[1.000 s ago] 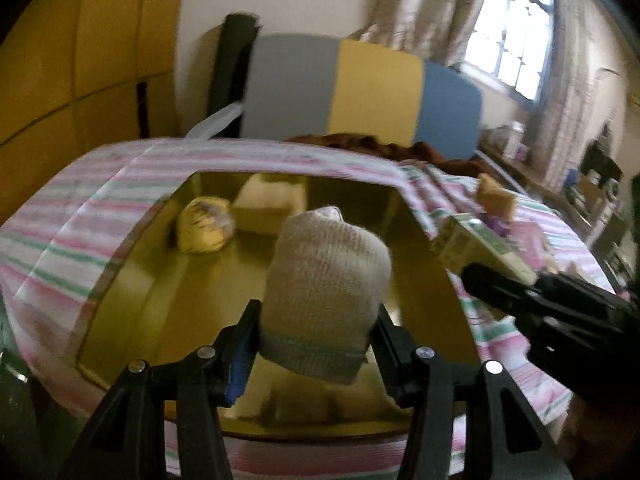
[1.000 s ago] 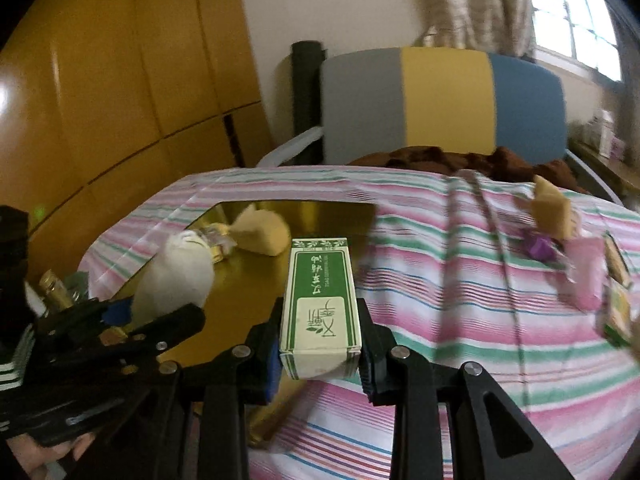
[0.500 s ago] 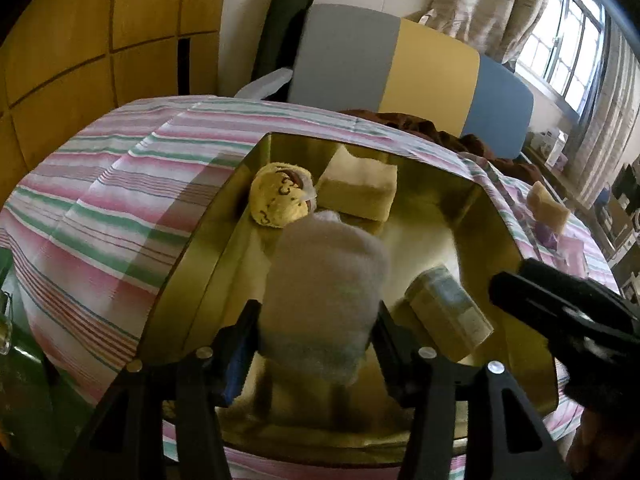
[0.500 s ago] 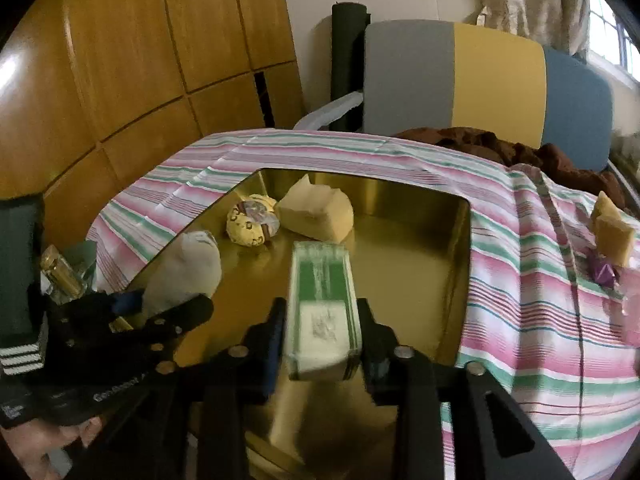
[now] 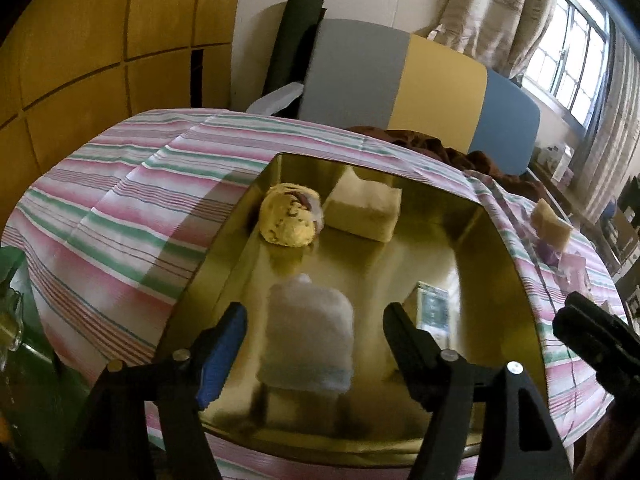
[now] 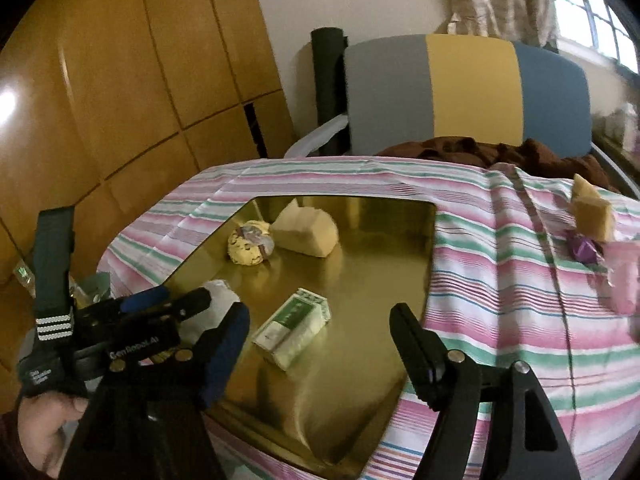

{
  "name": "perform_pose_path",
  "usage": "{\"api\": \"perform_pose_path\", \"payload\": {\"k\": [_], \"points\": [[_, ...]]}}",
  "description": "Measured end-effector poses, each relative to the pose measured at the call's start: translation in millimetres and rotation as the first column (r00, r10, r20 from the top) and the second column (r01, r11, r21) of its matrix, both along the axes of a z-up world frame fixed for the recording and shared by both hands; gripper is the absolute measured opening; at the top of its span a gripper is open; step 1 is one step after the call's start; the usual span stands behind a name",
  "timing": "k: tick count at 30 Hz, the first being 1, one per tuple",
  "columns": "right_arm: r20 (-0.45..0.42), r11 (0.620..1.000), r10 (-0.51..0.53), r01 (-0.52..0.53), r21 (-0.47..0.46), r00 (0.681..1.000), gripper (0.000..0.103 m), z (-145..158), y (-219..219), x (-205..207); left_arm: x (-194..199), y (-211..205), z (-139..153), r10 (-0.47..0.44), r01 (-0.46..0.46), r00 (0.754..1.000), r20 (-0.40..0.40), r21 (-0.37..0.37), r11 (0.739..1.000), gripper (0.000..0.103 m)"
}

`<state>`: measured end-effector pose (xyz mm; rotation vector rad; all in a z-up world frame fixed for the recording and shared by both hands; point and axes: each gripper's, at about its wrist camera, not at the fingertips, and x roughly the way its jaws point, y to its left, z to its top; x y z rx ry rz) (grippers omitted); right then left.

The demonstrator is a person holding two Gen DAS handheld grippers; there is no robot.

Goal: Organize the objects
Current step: 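Lower the white pouch into the tray with the left tool while the right tool places the tea box, then move both tools back over the remaining items on the cloth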

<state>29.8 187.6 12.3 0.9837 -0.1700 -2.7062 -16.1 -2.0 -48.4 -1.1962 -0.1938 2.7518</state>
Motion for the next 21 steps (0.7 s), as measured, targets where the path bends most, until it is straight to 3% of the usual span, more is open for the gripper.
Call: {"api": "perform_pose_path", "payload": {"k": [12,16,21], "points": [[-0.033,0.989,-0.141,0.142,0.051,0.989,0.073,-2,64,24,18,61,4,-0.178,0.177,0.984,0.017,0.053,0.983,0.071],[-0.016,0.979,-0.197,0.197,0.053,0.98,0.073,-11,93,32,24,91,12,-0.265,0.263,0.964,0.008,0.083,0.961,0.071],[0.006,0.956,-0.287,0.286,0.062,0.958,0.073,-26,137,45,36,132,21,-0.356,0.356,0.935,-0.008,0.046,0.933,0.071]]}}
